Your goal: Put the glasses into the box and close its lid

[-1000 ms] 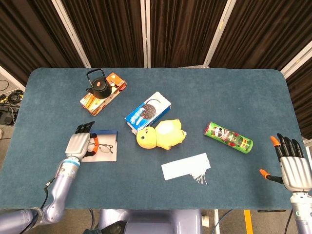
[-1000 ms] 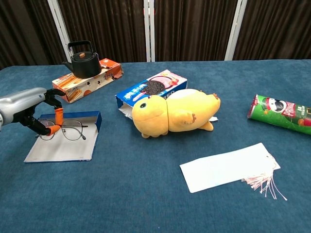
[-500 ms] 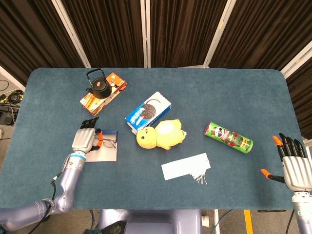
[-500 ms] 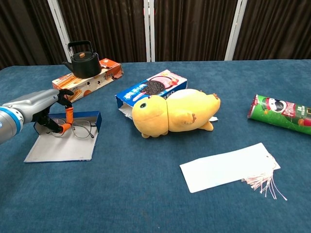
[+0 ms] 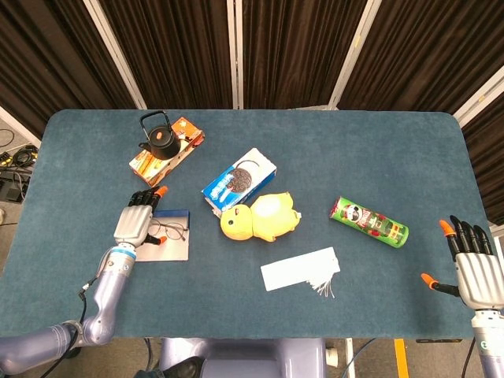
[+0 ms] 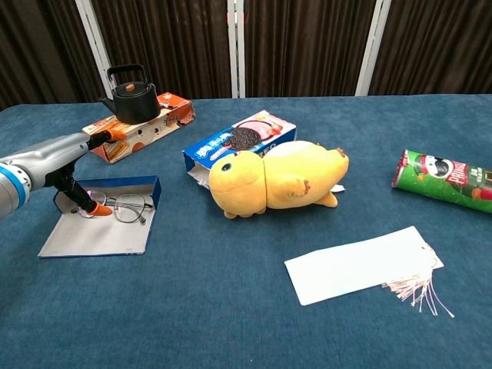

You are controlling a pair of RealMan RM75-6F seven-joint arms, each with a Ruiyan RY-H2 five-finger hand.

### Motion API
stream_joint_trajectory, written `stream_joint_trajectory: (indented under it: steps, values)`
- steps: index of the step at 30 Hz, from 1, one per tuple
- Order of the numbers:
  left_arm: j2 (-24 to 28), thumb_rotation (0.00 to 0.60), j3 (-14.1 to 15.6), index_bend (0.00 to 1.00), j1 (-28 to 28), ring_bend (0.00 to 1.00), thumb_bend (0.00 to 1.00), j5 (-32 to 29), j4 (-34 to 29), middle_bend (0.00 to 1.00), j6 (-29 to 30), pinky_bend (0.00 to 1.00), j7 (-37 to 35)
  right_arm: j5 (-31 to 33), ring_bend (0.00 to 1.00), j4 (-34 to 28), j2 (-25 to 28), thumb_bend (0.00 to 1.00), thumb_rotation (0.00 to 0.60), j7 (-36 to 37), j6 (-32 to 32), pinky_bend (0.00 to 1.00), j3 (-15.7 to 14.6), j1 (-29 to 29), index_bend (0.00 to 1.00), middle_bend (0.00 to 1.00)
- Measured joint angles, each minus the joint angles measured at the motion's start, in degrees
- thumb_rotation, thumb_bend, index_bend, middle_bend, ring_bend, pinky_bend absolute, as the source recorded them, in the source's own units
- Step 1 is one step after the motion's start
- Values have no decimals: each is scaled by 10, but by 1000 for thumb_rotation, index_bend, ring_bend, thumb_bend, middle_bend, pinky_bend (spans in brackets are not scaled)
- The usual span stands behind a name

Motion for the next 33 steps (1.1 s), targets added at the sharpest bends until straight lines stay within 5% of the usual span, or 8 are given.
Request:
stream_joint_trajectory:
  steps: [20,33]
  values:
    - [-57,600,-5,0,-45,0,0,-29,92,0,-27,0,63,0,0,9,-4,0,600,2,-2,0,1,3,12,0]
    - [-67,600,-17,0,-58,0,0,-22,136,0,-33,0,39,6,0,14,-9,0,600,-2,-9,0,1,5,12,0]
